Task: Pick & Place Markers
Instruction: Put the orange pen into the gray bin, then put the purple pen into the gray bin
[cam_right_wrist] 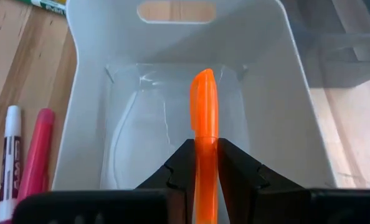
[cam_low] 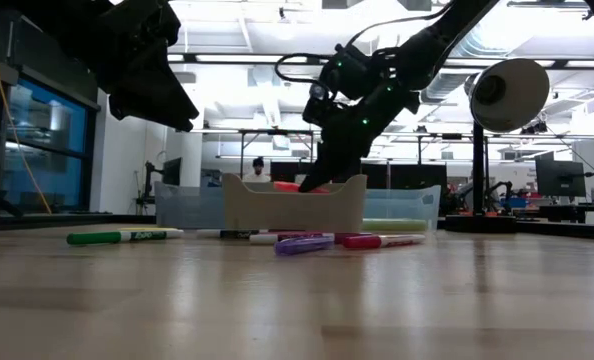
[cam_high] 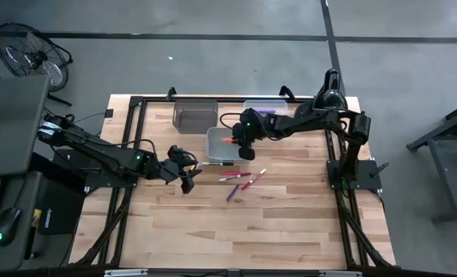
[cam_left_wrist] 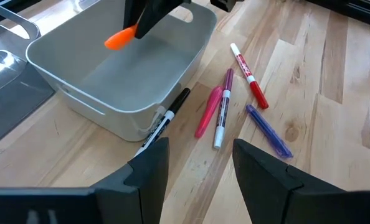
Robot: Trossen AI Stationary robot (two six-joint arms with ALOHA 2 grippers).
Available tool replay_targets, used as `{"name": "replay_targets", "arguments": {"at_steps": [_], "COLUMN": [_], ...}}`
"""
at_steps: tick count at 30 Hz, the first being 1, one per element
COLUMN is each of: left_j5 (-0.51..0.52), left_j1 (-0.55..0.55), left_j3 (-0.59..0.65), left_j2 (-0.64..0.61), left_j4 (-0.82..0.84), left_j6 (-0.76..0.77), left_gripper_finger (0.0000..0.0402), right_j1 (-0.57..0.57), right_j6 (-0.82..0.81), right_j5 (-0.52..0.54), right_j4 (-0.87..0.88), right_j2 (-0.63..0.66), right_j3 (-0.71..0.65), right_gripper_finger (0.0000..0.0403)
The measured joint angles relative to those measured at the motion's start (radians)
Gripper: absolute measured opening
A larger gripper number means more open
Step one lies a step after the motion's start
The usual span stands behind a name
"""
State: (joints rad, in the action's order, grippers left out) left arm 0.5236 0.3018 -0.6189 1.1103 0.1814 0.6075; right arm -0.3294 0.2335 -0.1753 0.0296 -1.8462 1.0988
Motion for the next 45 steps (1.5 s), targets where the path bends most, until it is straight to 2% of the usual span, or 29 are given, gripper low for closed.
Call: {"name": "replay_targets", "arguments": {"at_steps": [10, 29, 45], "left_j5": [0.000, -0.012, -0.012], "left_j1": [0.000, 0.000, 0.000], "left_j3": [0.000, 0.000, 0.000], "left_j2": [0.000, 0.000, 0.000], "left_j4": [0.000, 0.000, 0.001], "left_j6": [0.000, 0.000, 0.000], "left_gripper_finger": [0.0175, 0.0175, 0.0175], "right_j1": [0.000, 0.001, 0.001], "right_j6": [0.014, 0.021, 0.032], "right_j5": [0.000, -0.034, -0.041], "right_j4": [0.095, 0.166, 0.146], "right_j2": [0.000, 0.000, 0.002], "right_j3": [0.000, 0.000, 0.000], "right_gripper_finger": [0.0054, 0.0059, 0.0108]}}
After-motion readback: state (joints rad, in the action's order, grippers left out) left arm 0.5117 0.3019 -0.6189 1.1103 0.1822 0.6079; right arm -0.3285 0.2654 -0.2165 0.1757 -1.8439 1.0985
